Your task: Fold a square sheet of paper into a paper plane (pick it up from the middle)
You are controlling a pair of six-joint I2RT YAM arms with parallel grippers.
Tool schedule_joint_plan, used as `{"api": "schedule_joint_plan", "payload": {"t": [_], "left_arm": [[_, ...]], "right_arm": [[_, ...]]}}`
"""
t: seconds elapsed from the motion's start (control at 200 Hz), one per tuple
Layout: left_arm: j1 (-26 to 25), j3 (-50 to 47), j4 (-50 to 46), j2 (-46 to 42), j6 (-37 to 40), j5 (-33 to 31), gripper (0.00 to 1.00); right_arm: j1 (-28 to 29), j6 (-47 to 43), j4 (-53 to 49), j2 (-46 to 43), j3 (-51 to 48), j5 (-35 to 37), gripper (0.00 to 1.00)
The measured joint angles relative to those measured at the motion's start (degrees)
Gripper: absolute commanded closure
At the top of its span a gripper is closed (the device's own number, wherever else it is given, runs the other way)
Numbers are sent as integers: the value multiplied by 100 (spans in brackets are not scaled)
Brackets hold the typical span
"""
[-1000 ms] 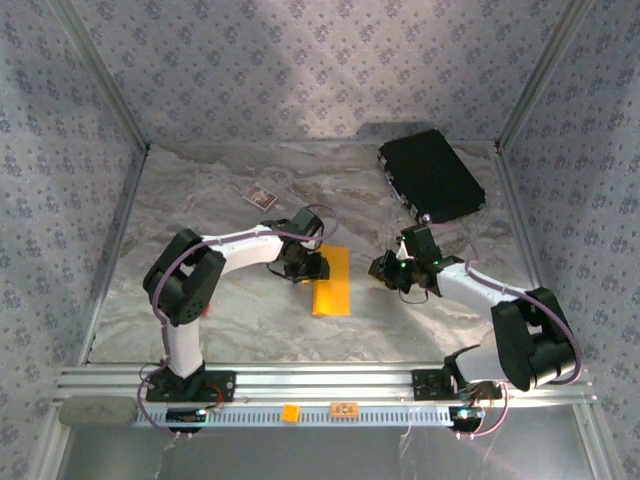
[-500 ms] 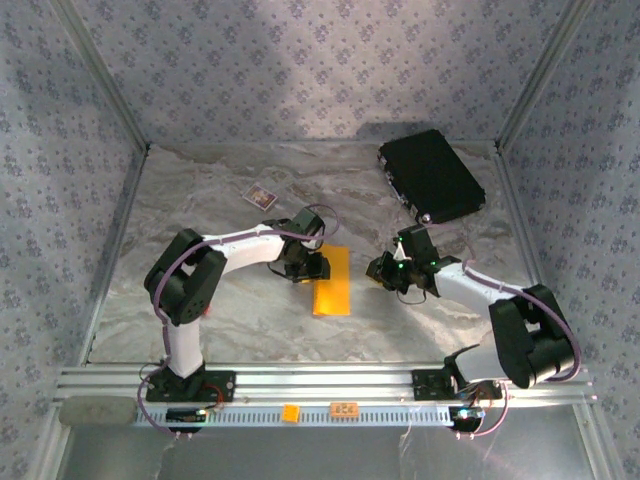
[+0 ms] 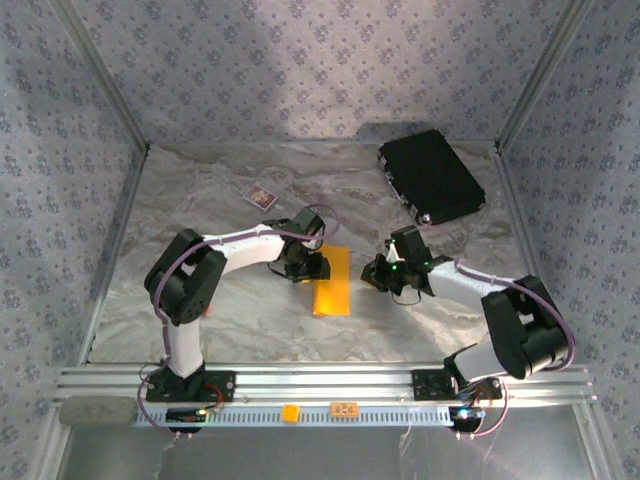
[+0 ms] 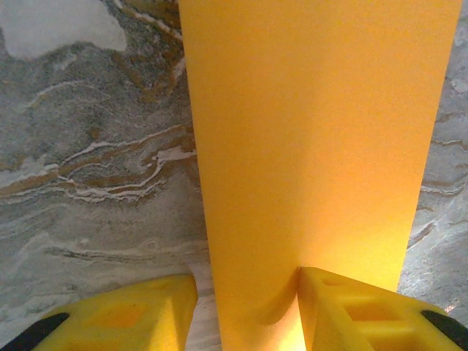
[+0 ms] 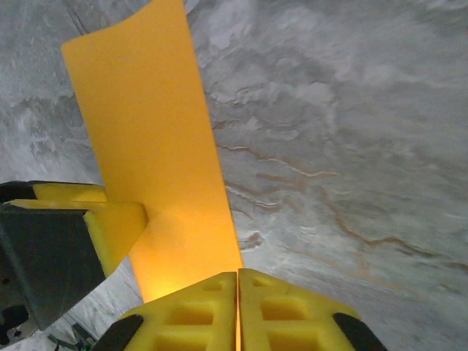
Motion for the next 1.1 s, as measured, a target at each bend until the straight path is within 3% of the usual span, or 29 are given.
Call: {"api": "schedule_joint_plan", "payload": {"t": [0.07,0.885,0.994,1.099], "left_arm": [[0,0,0,0,0,0,57],[0,4,-7,22,0,-2,57],[0,4,2,15,-4,7,54],[-13,-31,72,-61,-63,63,46]], "right_arm": [[98,-33,28,188,140,-31,100],[575,-297,293,1580,918,-160,100],[575,-560,280,1580,916,-146,100],[542,-975,175,1580,951,-164,100]]}}
